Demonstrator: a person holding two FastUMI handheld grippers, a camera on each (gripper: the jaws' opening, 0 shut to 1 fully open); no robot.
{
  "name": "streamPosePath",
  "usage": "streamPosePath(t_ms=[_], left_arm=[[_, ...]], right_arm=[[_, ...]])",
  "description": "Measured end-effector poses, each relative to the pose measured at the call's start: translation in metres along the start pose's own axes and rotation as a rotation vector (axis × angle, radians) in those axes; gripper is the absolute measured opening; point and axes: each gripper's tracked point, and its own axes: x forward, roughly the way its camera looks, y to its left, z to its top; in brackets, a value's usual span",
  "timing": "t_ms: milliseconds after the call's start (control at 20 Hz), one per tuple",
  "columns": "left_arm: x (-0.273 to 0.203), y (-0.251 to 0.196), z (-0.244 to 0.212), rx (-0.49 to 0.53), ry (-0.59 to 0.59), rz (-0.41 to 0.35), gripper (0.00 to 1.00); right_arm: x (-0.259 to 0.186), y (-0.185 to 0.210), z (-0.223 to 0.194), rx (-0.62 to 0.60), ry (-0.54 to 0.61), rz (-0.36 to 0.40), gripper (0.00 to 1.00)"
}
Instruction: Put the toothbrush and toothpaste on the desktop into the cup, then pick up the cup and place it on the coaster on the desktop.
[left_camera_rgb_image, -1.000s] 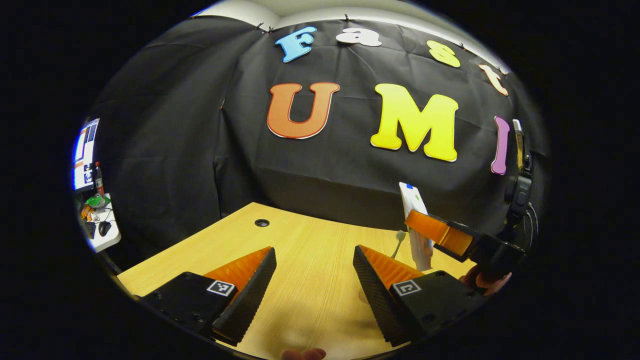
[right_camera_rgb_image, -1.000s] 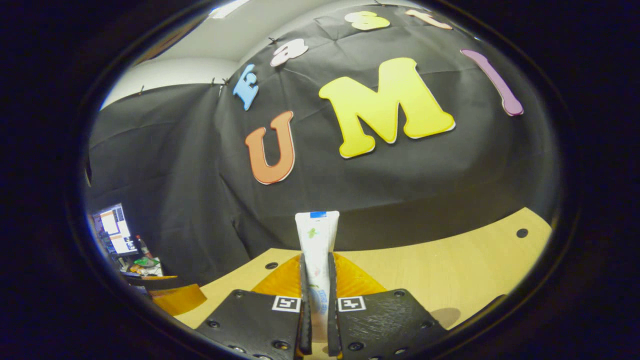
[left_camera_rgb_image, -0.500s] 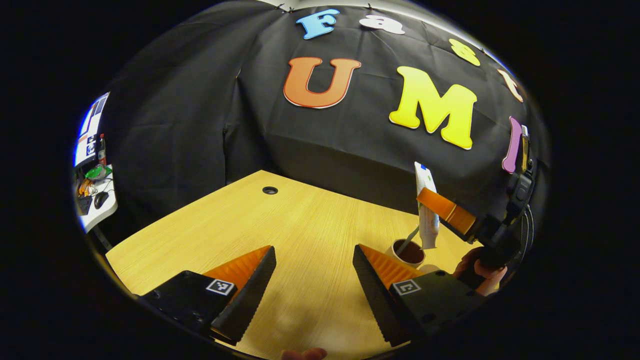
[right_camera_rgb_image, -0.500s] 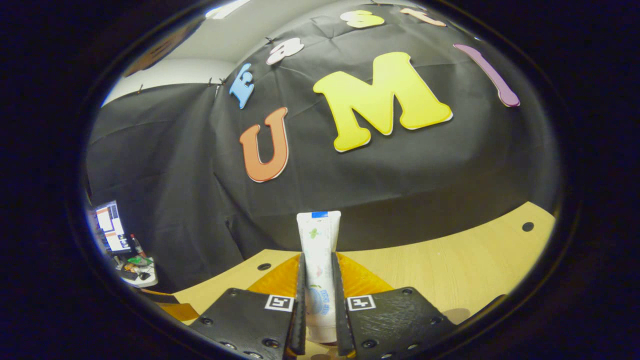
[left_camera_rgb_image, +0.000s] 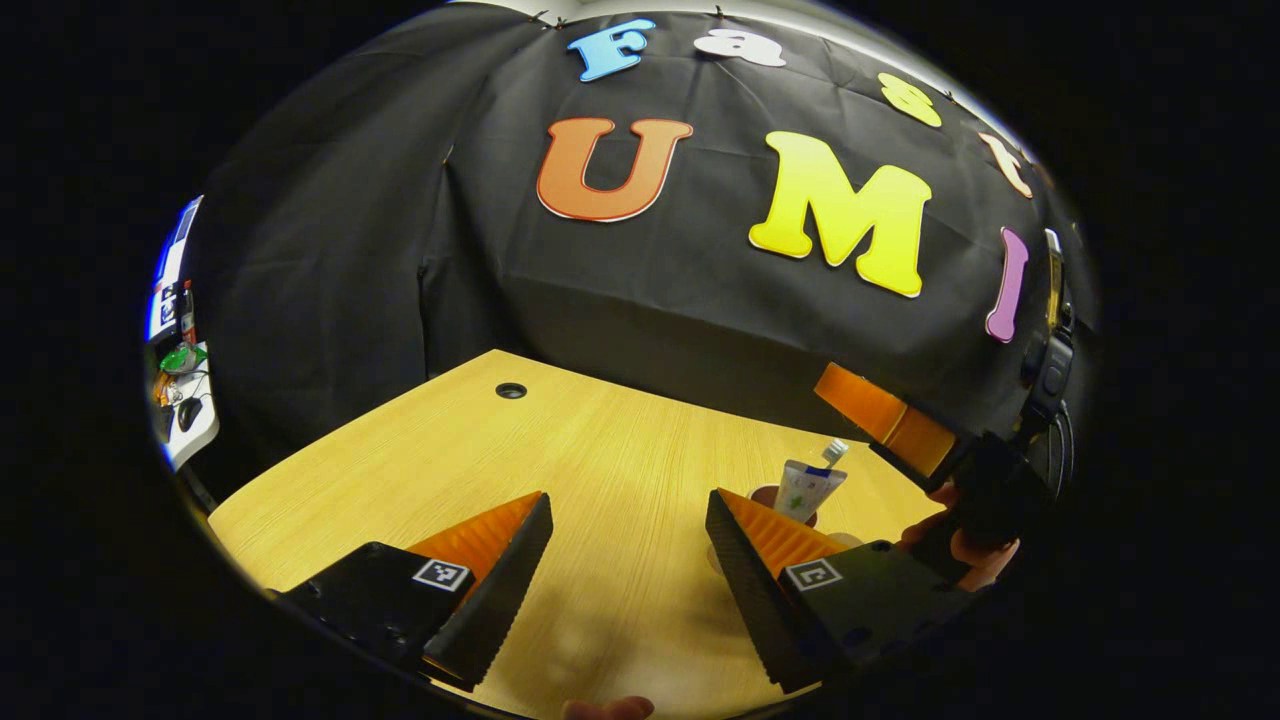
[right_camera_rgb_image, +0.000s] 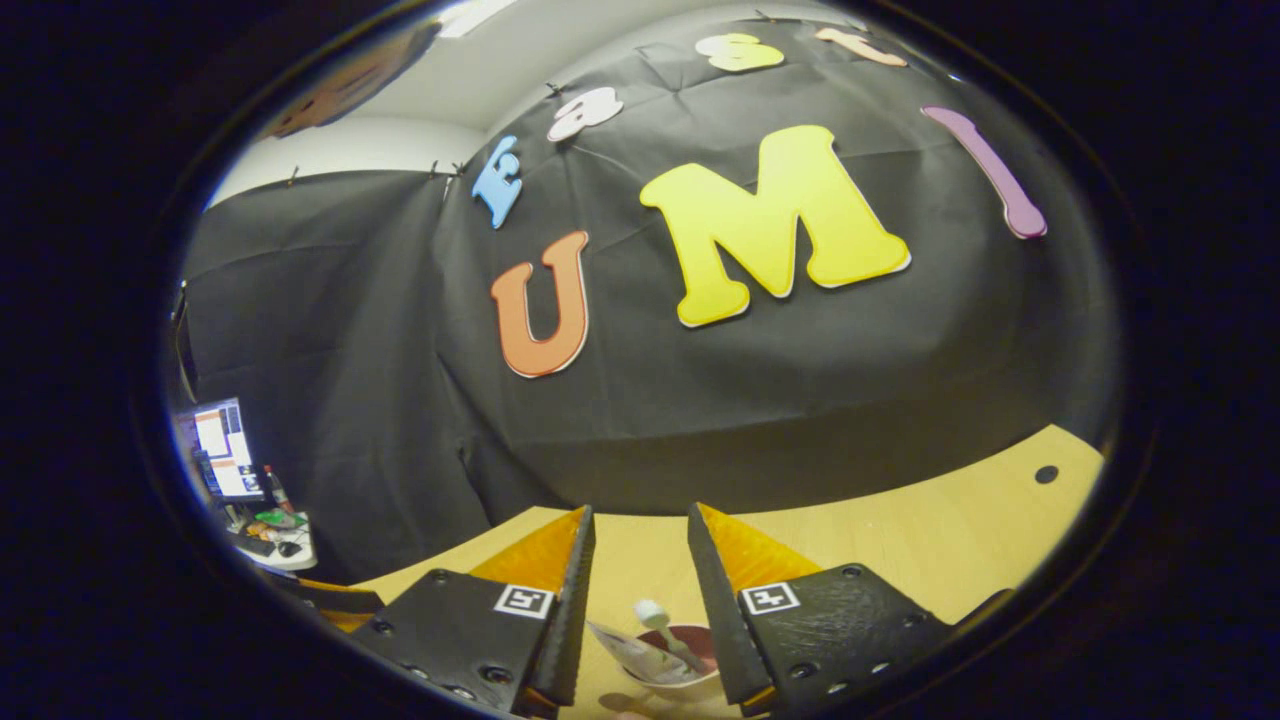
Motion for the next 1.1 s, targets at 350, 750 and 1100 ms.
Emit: streamPosePath(t_ms=[350,750,1100], left_arm=[[0.002,-0.046,0.009,0.046,0.009,-0.116,0.98],[0.011,-0.096,-0.018,0.087,0.197,-0.247,0.98],[0.028,-0.099,-0.064,0.182,0.472,-0.215,0.98]], right_arm=[[-0.052,-0.018,0.042,-0.059,-0.003,-0.078,0.82],[-0.128,-0.050,0.075,-0.085,0.065,-0.223,0.88],[-0.182,-0.067,0.064,-0.085,0.175,-0.283,0.90]])
